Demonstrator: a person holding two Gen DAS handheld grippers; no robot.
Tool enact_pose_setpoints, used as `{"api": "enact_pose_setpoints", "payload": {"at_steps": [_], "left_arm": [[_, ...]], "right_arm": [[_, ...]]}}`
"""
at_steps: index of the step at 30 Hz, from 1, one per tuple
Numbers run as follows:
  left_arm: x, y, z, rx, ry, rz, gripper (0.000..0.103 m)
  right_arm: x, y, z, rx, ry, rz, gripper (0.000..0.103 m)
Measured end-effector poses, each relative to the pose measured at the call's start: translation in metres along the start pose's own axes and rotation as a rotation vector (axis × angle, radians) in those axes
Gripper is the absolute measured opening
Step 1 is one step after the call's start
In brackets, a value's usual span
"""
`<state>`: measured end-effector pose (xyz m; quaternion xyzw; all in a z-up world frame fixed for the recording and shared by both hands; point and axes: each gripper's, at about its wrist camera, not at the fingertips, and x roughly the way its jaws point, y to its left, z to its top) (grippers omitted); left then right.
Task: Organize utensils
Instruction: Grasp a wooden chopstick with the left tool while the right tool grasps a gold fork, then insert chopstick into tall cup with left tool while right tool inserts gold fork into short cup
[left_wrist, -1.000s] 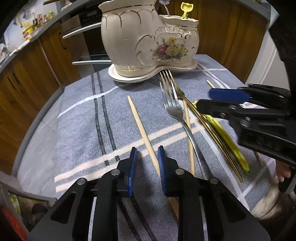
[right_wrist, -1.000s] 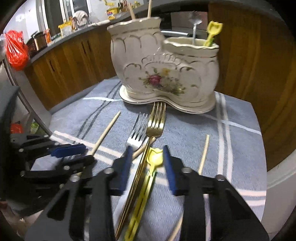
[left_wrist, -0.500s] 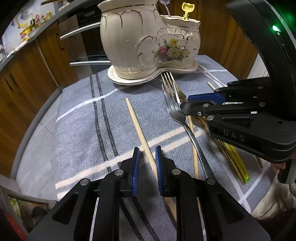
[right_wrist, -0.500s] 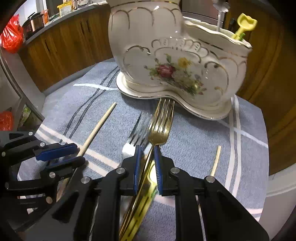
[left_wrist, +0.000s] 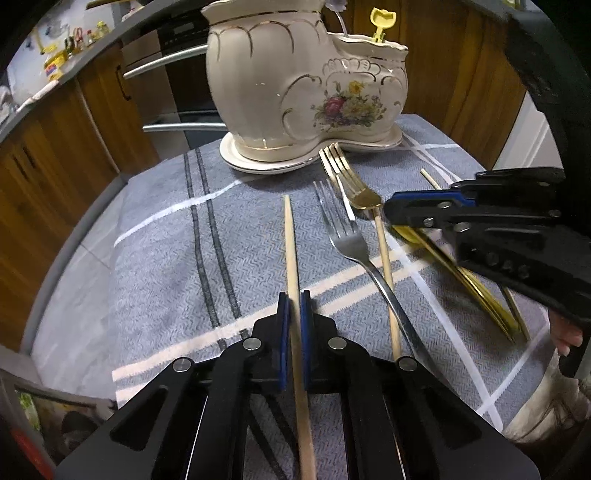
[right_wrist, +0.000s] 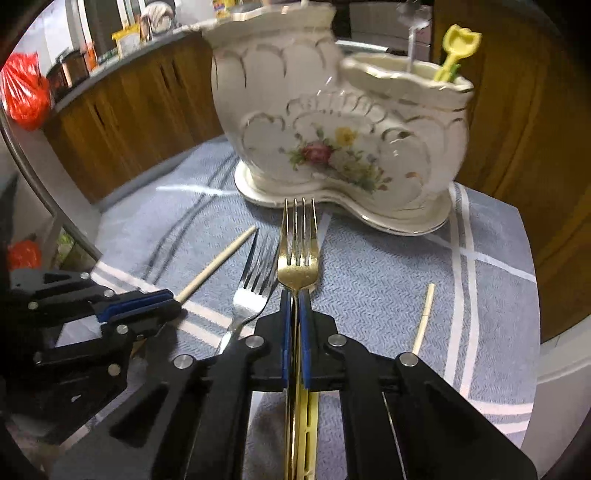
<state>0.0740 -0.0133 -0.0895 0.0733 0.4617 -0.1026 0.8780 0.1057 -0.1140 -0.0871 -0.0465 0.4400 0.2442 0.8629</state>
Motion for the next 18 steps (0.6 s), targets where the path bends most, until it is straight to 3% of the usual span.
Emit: {"api": "enact_pose_setpoints", "payload": {"at_steps": [11, 18], "left_arm": [[-0.032, 0.01, -0.001, -0.028, -0.094, -0.008, 0.006], [-0.051, 0.009, 0.002, -0.021, -0.143, -0.022, 0.006]], "right_arm": [[-0.059, -0.013, -0.019, 0.026, -0.161, 0.066, 0.004], [-0.09, -0.006, -0.029, -0.007, -0.274, 0.061, 0.004]]}}
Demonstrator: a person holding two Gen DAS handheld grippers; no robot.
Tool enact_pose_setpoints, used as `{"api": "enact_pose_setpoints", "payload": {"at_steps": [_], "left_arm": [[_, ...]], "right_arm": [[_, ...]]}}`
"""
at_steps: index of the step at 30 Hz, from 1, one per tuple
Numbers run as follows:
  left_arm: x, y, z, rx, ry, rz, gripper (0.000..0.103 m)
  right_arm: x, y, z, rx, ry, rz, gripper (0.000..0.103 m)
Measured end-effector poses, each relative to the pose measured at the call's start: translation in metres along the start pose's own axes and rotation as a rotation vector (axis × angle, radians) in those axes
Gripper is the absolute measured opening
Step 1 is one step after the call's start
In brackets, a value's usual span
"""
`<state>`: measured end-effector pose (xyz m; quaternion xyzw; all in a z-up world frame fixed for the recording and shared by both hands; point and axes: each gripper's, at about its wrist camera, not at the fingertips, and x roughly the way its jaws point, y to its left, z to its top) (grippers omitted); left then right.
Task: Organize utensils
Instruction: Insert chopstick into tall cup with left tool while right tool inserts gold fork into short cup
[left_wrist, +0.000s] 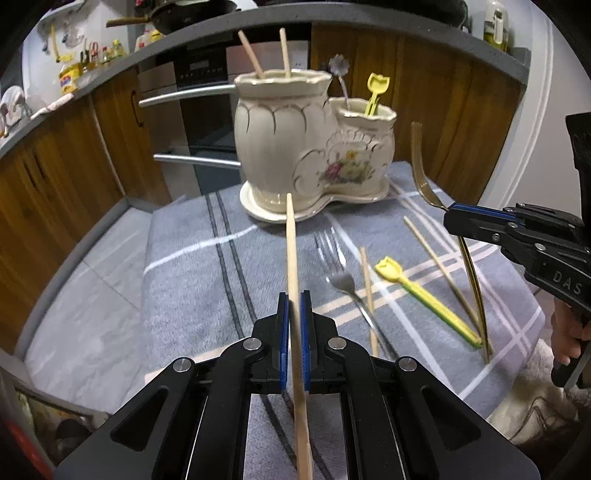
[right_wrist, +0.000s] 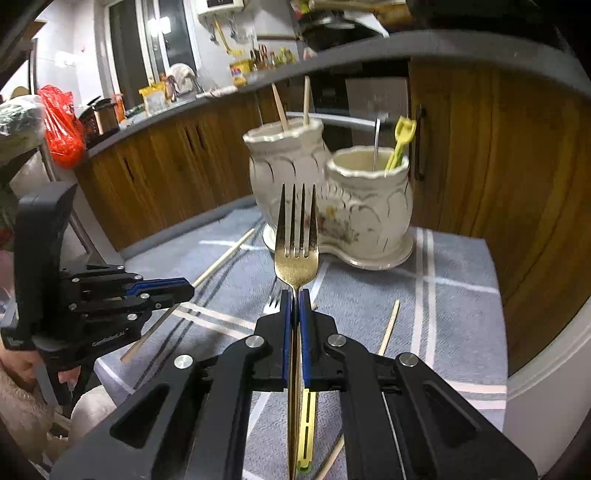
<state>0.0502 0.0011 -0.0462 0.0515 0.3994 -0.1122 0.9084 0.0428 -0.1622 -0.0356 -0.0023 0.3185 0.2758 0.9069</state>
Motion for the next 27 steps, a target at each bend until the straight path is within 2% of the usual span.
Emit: {"api": "enact_pose_setpoints", "payload": {"at_steps": [20, 24, 27], "left_arm": [[-0.038, -0.009, 0.01, 0.004, -0.119, -0.028, 0.006], [-0.05, -0.009, 0.015, -0.003, -0.18, -0.049, 0.006], [-0.063, -0.008, 0.022, -0.009, -0.277, -0.075, 0.006]], "right_arm": [[-0.05, 0.015, 0.012, -0.091, -0.238, -0.045, 0.004], [-0.058, 0.017, 0.02, -0.091, -0.269, -0.043, 0.004], [-0.064, 0.018, 0.031, -0.094, -0.294, -0.035, 0.004]]}}
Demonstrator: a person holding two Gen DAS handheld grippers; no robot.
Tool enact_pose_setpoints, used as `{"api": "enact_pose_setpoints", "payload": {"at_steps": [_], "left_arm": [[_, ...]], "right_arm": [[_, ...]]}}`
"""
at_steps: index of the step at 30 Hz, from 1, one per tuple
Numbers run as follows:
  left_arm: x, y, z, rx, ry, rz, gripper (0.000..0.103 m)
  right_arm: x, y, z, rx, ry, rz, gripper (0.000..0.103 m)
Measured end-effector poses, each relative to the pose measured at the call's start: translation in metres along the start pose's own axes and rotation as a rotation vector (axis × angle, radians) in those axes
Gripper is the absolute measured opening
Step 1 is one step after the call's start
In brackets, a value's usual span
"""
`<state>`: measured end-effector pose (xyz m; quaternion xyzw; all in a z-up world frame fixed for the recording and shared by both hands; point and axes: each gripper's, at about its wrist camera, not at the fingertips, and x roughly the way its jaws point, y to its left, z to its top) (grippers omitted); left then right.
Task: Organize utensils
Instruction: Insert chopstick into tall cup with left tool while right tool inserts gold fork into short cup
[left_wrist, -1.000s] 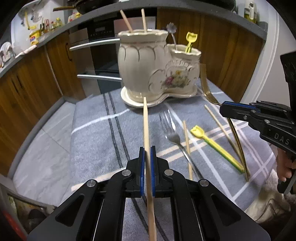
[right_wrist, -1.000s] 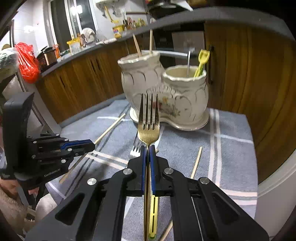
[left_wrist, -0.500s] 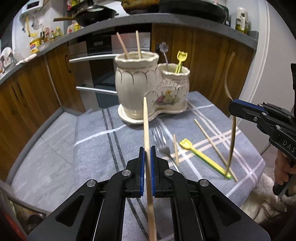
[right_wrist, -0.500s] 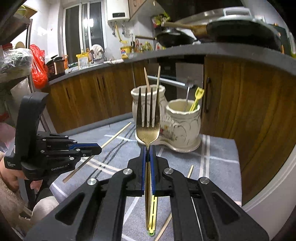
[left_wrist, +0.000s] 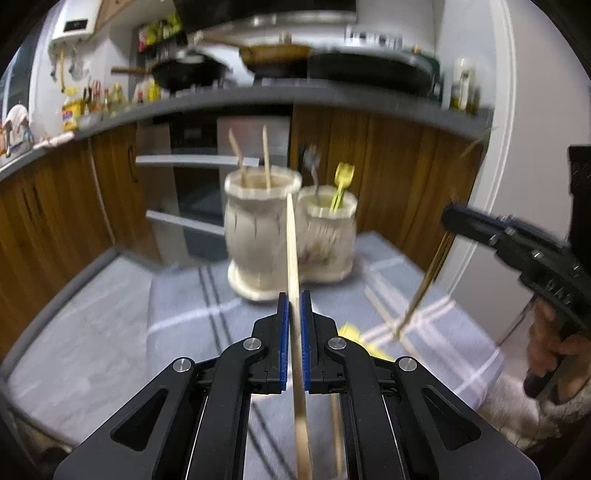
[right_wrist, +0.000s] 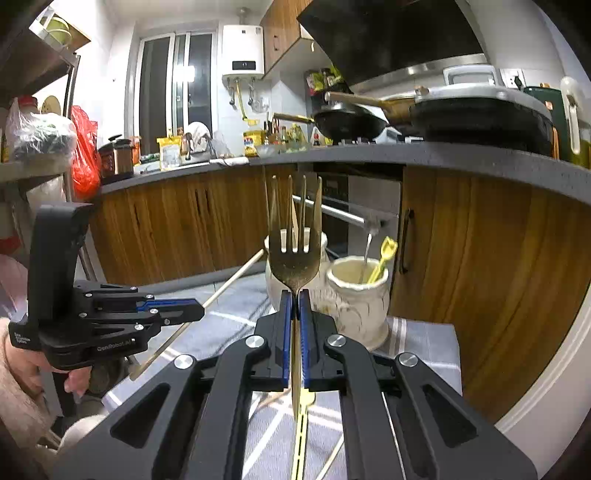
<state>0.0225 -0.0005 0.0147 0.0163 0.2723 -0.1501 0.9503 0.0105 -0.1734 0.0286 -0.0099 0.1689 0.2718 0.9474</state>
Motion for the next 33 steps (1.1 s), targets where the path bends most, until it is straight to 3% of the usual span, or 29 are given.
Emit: {"api": "enact_pose_setpoints", "payload": {"at_steps": [7, 22, 33], "left_arm": [[0.002, 0.011, 0.029, -0.06, -0.146, -0.038, 0.006], [0.05, 0.05, 0.115, -0.209, -0.334, -0.084, 0.006], [0.1, 0.049, 0.129, -0.222, -0.413, 0.003, 0.006]], "right_arm": [[0.0, -0.009, 0.027, 0.009, -0.069, -0.003, 0.004], [0.04, -0.053, 0.095, 0.081, -0.176, -0.031, 0.004], [0.079, -0.069, 0.103, 0.08, -0.19, -0.069, 0.004]]}}
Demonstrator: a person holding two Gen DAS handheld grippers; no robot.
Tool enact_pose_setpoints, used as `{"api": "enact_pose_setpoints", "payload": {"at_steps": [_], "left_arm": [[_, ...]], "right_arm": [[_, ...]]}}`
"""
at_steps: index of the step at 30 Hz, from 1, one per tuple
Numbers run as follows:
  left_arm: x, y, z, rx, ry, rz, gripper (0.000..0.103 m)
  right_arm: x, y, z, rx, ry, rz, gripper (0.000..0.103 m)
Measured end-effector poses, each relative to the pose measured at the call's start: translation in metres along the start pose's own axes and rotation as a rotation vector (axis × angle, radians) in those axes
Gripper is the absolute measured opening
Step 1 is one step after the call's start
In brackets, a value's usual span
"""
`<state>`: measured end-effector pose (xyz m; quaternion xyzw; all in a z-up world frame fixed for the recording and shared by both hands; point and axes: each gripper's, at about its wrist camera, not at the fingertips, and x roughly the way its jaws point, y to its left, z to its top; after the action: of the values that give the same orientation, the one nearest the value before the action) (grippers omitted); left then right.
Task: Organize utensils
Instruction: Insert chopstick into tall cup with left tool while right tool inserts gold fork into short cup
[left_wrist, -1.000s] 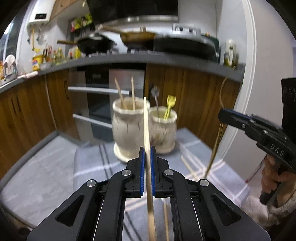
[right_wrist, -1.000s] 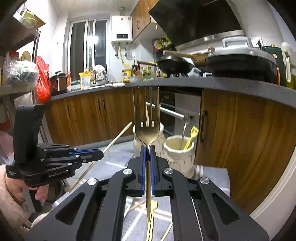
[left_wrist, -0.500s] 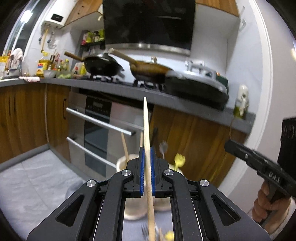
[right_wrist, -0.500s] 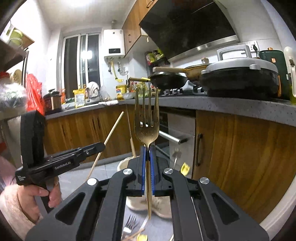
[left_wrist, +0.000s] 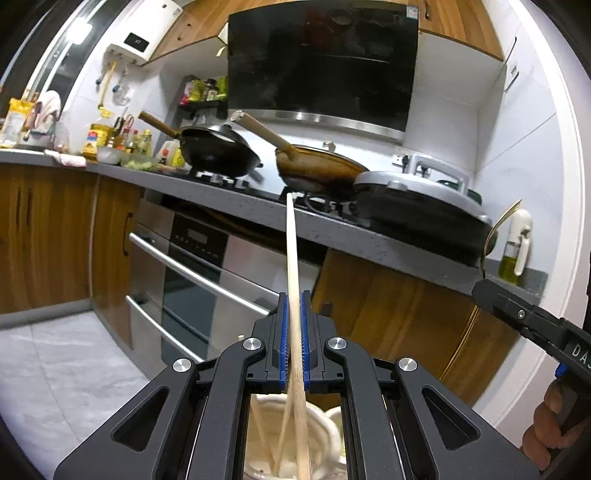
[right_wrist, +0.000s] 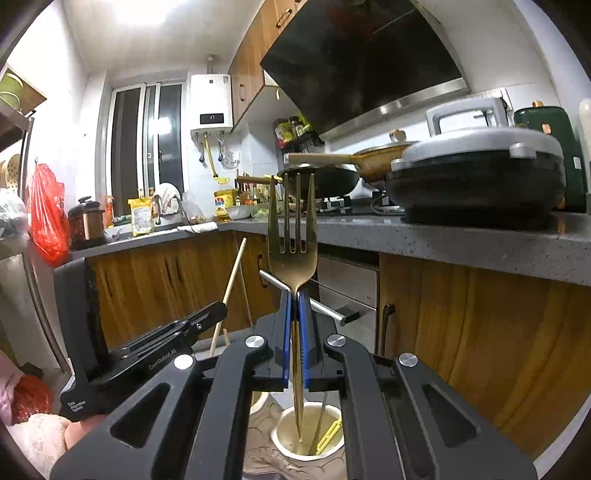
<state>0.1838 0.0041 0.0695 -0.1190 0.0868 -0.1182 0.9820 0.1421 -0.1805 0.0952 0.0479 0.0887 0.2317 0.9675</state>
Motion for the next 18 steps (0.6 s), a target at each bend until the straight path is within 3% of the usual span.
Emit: {"api": "enact_pose_setpoints", "payload": {"at_steps": [7, 18], "left_arm": [[0.003, -0.002, -0.012, 0.103, -0.057, 0.09, 0.006], [-0.015, 0.018, -0.03, 0.107, 0.029, 0.078, 0.006]], "right_arm": [[0.02, -0.013, -0.025, 0.042, 0.03, -0.023, 0.004], [0.028, -0.029, -0.059, 0.087, 0.107, -0.036, 0.004]]}}
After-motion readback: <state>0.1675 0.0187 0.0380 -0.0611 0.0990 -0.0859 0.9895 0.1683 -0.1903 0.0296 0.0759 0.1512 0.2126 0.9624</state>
